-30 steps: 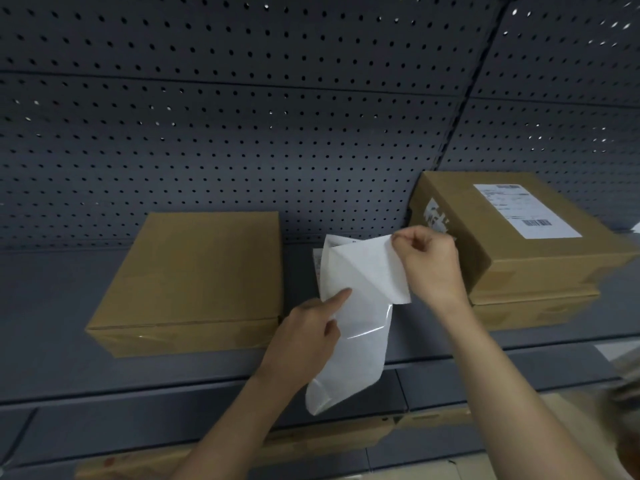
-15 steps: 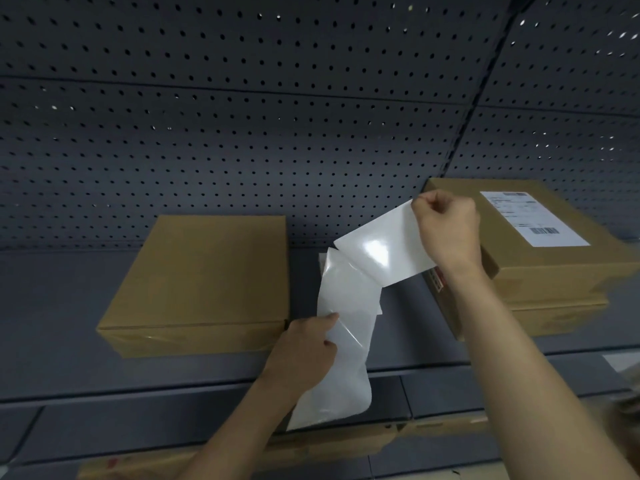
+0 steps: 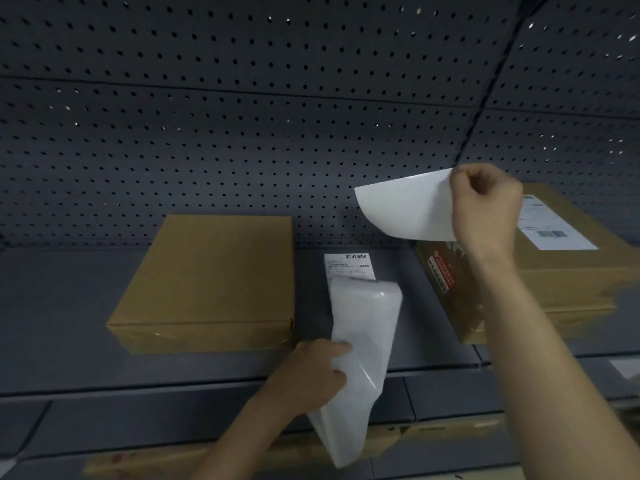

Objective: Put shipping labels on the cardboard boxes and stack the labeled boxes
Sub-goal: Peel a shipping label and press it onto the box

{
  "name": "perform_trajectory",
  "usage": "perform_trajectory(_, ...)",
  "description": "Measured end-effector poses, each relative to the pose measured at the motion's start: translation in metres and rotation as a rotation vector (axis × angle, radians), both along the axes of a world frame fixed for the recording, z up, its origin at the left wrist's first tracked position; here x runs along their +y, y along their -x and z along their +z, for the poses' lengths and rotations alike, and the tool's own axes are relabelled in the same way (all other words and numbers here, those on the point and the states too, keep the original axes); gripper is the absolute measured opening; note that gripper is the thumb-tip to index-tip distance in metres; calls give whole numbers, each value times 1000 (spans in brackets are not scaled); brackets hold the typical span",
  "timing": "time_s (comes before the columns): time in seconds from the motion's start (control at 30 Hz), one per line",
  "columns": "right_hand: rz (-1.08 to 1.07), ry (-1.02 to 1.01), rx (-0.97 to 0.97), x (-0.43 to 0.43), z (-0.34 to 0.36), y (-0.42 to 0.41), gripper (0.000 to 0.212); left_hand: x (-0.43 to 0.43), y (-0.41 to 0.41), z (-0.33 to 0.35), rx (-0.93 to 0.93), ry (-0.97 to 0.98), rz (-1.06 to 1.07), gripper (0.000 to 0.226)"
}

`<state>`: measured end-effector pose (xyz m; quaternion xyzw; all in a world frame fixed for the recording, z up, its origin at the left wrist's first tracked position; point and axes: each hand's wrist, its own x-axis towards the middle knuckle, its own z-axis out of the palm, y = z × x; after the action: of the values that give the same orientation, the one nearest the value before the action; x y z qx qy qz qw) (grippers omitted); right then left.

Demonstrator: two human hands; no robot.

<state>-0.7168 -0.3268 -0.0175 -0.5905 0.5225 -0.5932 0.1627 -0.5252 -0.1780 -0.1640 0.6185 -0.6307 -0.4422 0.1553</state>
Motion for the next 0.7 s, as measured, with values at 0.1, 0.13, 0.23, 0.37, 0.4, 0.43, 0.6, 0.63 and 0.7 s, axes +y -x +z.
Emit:
perform_trajectory(0.1,30,7,-2,3,-2,-6,16,10,-1,16,-79,-55,-158,54)
perform_trajectory(0.13,43,5,0,3,-3,-8,16,13,-4,21,-99,-97,-233,56)
perform_trajectory(0.23,87,-10,0,7,-7,-17,17,26,-13,35,-157,-254,-427,59)
perform_trajectory(0.37,146,-23,3,14,-10,-32,15,44,-27,64,-223,-243,-446,45)
perform_trajectory(0.4,163,-24,3,16,-10,-36,14,45,-33,68,-211,-183,-419,38)
perform_trajectory(0.43,183,-24,5,19,-10,-42,13,45,-40,70,-169,-122,-380,31)
perform_trajectory(0.6,340,9,29,45,-12,-76,13,36,-63,80,412,106,243,17)
perform_trajectory(0.63,369,22,42,53,-14,-84,14,32,-65,86,555,133,393,18)
perform_trajectory(0.7,424,45,81,69,-16,-104,15,24,-73,98,784,154,594,28)
